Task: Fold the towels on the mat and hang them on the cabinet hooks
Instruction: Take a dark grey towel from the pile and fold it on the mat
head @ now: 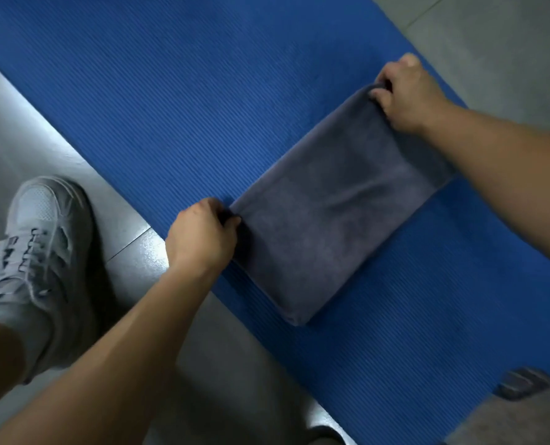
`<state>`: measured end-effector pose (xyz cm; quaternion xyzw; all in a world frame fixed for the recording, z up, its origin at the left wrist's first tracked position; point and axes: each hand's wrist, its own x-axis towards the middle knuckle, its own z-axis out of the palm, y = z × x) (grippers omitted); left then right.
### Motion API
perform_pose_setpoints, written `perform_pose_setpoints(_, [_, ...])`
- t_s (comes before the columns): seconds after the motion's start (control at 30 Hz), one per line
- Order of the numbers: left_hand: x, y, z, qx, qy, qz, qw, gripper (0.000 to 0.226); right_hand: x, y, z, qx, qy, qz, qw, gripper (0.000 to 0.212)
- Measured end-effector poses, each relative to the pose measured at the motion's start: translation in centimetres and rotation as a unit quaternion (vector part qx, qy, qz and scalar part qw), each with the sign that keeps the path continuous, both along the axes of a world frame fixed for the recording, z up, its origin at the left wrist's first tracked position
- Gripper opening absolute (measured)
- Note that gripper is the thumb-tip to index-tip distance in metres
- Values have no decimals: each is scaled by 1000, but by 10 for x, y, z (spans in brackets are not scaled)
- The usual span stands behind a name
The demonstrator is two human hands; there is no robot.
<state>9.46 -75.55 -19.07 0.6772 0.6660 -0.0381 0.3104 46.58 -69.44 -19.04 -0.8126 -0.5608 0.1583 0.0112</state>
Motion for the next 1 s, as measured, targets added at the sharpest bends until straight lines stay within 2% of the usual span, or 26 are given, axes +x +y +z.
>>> perform_pose_setpoints(0.2, [-16,15,-1,121,-113,11,986,15,-9,26,8,122,41,-35,991,28])
perform_pose_setpoints(0.37, [-7,-14,8,151,-220,-127,955,9,9,-7,21,184,106,-125,969,46])
perform_pose_setpoints(0.47, [-1,-40,0,153,-244,-194,938,17,23,-47,17,190,122,-155,962,51])
perform_pose_setpoints(0.57, [6,-66,-6,155,-232,-232,932,22,32,-88,8,171,131,-178,960,44])
perform_pose_setpoints(0.7, [12,-91,-14,144,-147,-248,947,24,34,-121,-8,131,139,-166,967,33])
perform_pose_setpoints(0.87, [11,-101,-18,120,-88,-242,959,38,30,-129,-19,58,97,-119,986,53])
perform_pose_setpoints(1.0, [22,-95,-7,184,-98,-223,952,34,20,-125,-11,19,36,-124,991,56])
